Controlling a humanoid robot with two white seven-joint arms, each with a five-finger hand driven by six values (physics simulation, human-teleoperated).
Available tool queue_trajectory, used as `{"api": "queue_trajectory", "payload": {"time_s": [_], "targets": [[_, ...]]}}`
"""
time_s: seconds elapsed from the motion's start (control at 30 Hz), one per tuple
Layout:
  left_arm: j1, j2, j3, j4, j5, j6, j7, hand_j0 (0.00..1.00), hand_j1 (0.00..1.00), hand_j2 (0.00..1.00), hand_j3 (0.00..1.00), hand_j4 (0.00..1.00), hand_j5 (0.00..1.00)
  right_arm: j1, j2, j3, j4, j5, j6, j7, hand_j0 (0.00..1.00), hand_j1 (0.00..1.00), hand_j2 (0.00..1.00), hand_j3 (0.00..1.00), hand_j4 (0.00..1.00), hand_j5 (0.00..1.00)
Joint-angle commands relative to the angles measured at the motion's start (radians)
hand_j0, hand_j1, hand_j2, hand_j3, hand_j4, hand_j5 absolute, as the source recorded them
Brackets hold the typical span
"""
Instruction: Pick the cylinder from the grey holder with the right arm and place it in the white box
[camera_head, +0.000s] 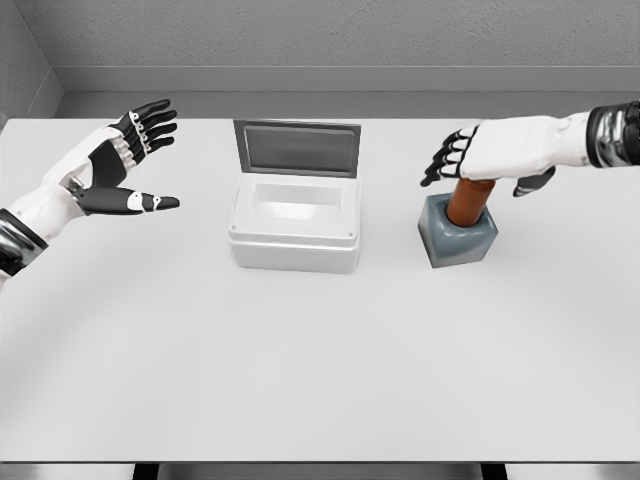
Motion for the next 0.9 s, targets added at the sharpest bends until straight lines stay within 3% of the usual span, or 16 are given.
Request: {"api": "queue_trajectory", "payload": {"time_s": [0.0,0.07,0.23,0.37,0.63,0.77,0.8,0.87], "targets": [[0.0,-0.004,0.001,0.0,0.004,0.0,0.0,1.0,1.0,1.0,1.0,1.0,1.0,0.003,0.001,0.004,0.005,0.011,0.002,0.0,1.0,1.0,1.0,1.0,1.0,1.0],[0.0,-0.005,0.001,0.0,0.004,0.0,0.0,1.0,1.0,1.0,1.0,1.0,1.0,0.006,0.037,0.004,0.019,0.021,0.002,0.0,1.0,1.0,1.0,1.0,1.0,1.0],[0.0,-0.015,-0.001,0.0,0.006,0.0,0.0,1.0,1.0,1.0,1.0,1.0,1.0,0.015,0.053,0.004,0.021,0.044,0.002,0.0,1.0,1.0,1.0,1.0,1.0,1.0],[0.0,-0.015,-0.001,0.0,0.009,0.0,0.0,1.0,1.0,1.0,1.0,1.0,1.0,0.015,0.06,0.002,0.019,0.044,0.002,0.0,0.82,0.82,0.82,0.82,0.82,0.82],[-0.002,-0.016,-0.001,0.007,0.009,0.002,0.0,1.0,1.0,1.0,1.0,1.0,1.0,0.014,0.057,0.031,0.024,0.071,0.002,0.0,0.79,0.79,0.79,0.79,0.79,0.79],[-0.002,-0.016,0.001,0.007,0.009,0.002,0.0,1.0,1.0,1.0,1.0,1.0,1.0,0.014,0.057,0.031,0.032,0.073,0.002,0.0,0.71,0.71,0.71,0.71,0.71,0.71],[-0.002,-0.016,-0.001,0.008,0.008,0.002,0.0,1.0,1.0,1.0,1.0,1.0,1.0,0.014,0.057,0.031,0.036,0.074,0.002,0.0,0.64,0.64,0.64,0.64,0.64,0.64],[-0.003,-0.016,0.001,0.008,0.008,0.002,0.0,1.0,1.0,1.0,1.0,1.0,1.0,0.012,0.057,0.031,0.042,0.074,0.002,0.0,0.64,0.64,0.64,0.64,0.64,0.64]]}}
